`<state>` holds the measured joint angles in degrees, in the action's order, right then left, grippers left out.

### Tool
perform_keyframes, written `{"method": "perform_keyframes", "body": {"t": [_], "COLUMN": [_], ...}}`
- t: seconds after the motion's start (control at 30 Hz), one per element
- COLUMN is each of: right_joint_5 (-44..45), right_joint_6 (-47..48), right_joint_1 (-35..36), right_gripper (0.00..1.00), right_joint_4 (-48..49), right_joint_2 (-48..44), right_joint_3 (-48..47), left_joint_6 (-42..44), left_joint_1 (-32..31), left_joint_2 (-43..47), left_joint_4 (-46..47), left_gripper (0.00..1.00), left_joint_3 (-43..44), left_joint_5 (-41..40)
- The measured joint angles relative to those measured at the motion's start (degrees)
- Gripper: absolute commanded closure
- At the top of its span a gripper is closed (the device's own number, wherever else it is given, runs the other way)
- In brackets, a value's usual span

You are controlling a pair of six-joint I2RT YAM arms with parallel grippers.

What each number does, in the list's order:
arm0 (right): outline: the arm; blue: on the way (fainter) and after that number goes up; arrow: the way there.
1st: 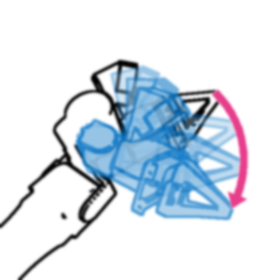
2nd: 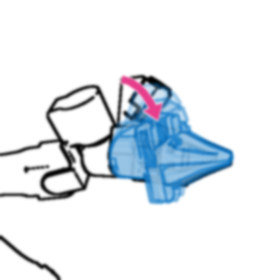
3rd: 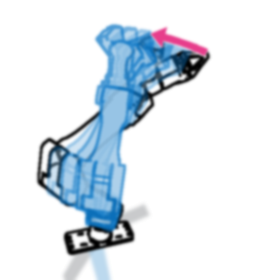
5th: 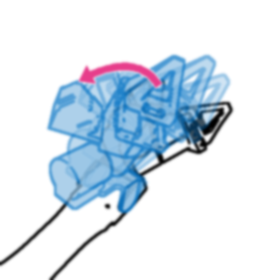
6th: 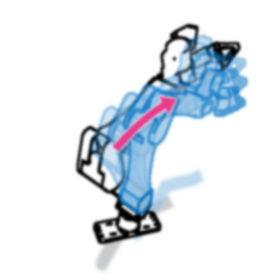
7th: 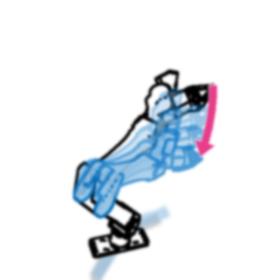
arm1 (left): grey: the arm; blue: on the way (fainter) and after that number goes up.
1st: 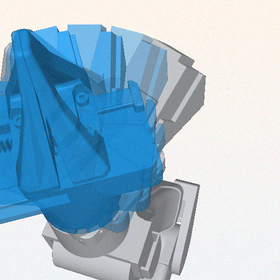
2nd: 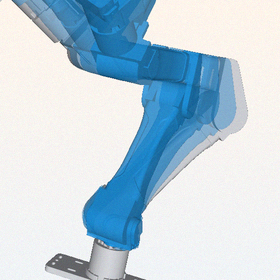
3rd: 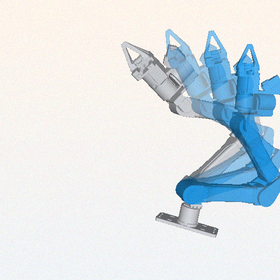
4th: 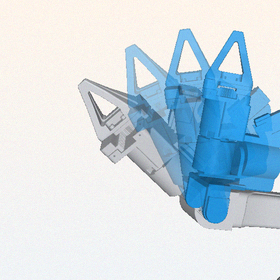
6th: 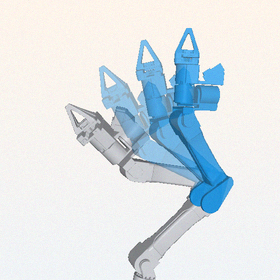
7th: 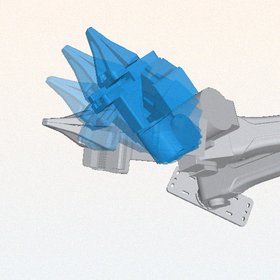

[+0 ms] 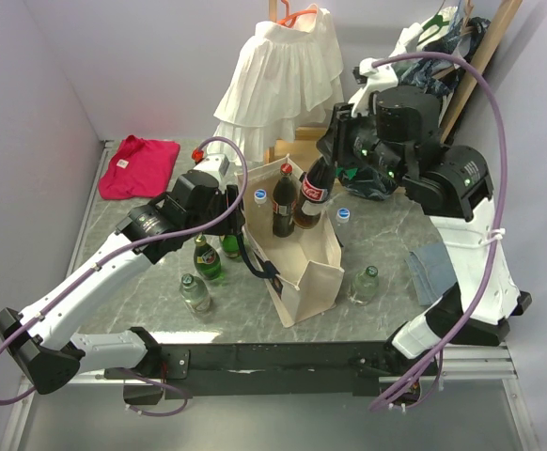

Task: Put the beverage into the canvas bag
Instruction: Place the drink in the canvas bag.

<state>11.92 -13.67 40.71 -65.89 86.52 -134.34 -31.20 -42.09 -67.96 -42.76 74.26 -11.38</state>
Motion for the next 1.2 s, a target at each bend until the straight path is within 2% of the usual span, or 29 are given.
{"method": "perform_keyframes", "body": {"t": [0.33,0.7,1.2], "right_joint_5": [4.2,4.4,4.8], "right_joint_6": [1.1,0.2,-0.6], "right_joint_1": [2.1,2.1,2.2], "right_gripper": [1.00,1.00,1.00], "right_joint_4": [0.8,10.1,14.4], "right_joint_2": [1.6,-0.1,-0.3], "right_joint_3": [3.2,21.6,24.2], "left_joint_6": [0.0,0.1,0.1], "left_joint_1": [0.0,0.0,0.0], "left_joint_2": [0.0,-0.6,-0.5], "left_joint_4": [0.0,0.0,0.0], "left_gripper": [0.40,0.40,0.40], "left_joint_3": [0.0,0.4,0.8], "left_joint_5": [0.0,0.0,0.0]}}
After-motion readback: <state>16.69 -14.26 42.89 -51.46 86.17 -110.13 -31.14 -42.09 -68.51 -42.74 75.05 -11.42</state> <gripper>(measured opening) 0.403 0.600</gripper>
